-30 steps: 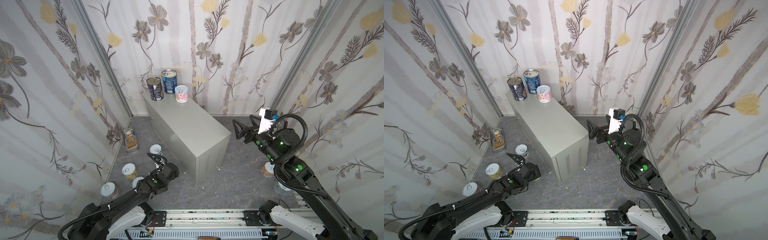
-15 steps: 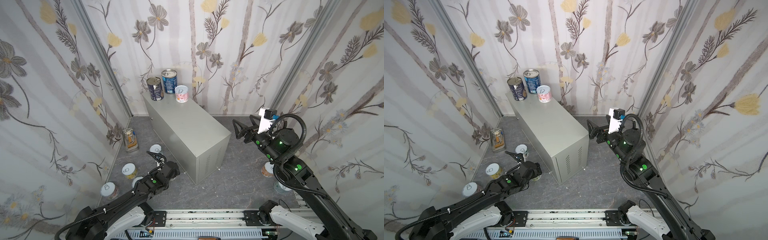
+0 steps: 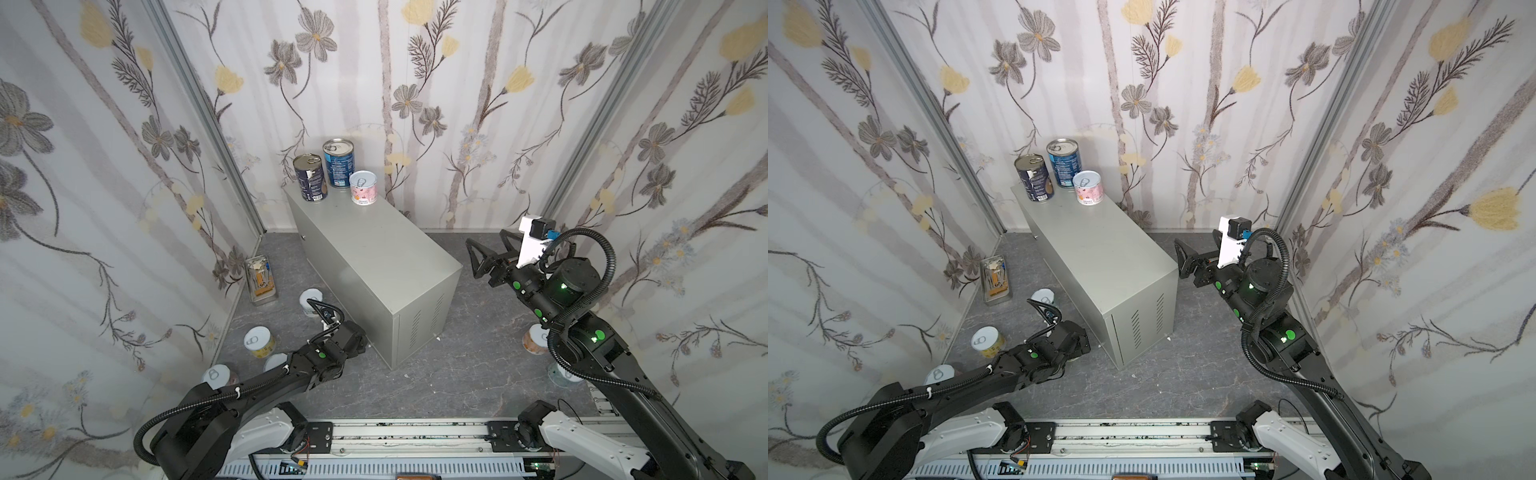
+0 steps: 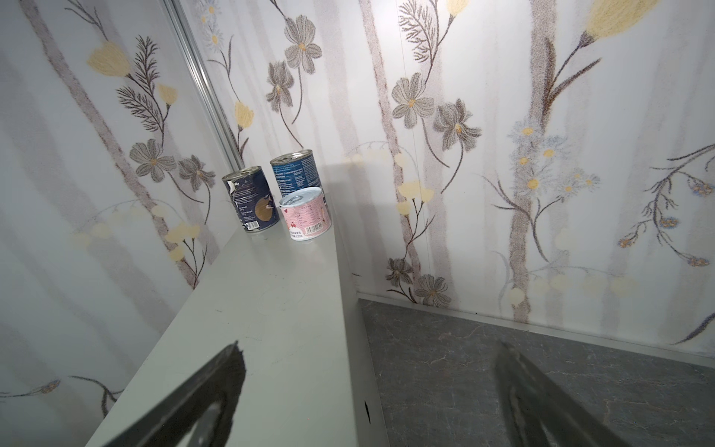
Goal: Place and organize the canned foods onto the counter
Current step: 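Close the left gripper on the white-lidded floor can and lift it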
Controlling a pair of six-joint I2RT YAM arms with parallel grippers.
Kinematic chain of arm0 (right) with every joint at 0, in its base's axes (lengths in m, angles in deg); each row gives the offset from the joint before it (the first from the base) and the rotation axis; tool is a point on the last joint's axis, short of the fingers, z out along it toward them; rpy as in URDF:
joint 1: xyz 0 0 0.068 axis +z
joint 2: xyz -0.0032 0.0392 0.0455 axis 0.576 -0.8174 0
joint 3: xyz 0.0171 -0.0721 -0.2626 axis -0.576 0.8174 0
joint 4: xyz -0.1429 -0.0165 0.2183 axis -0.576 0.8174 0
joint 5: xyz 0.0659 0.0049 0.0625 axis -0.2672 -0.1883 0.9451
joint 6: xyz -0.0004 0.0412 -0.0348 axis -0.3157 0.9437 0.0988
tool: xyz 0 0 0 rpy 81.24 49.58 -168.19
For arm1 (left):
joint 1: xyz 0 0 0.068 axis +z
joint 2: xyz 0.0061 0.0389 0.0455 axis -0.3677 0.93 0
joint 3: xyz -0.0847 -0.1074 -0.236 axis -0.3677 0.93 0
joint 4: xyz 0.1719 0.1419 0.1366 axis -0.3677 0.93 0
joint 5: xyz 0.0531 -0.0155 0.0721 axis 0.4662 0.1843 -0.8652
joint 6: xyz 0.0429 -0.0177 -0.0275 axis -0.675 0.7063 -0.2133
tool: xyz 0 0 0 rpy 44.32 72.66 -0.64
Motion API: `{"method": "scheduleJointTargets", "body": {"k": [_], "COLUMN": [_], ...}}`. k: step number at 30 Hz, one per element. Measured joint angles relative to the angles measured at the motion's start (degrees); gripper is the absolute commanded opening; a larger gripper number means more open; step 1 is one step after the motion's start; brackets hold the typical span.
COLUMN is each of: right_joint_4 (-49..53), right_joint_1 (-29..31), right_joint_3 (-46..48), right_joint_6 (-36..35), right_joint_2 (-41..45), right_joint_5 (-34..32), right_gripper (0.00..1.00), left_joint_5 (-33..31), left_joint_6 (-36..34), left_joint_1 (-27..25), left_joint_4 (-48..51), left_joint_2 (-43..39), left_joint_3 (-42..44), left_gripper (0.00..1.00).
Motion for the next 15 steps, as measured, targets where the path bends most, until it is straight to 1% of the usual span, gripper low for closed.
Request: {"method": "scheduleJointTargets", "body": {"k": [3, 15], "right_joint_4": [0.0, -0.02], "right_joint_1": [0.0, -0.07], "right_joint_3": [0.13, 0.5], "right_joint_6": [-0.02, -0.02], "right_joint_2": [0.26, 0.26], "right_joint_5": [0.33, 0.37], "right_gripper": [1.0, 1.0], "left_joint_5": [0.39, -0.11], "left_joint_6": [0.0, 1.57], "left_joint_1": [0.0, 0.0], "left_joint_4": [-1.16, -4.35], "left_joint_2": [2.01, 5.01], "left_joint_3": [0.07, 3.65], "left_gripper": [1.0, 0.99]}}
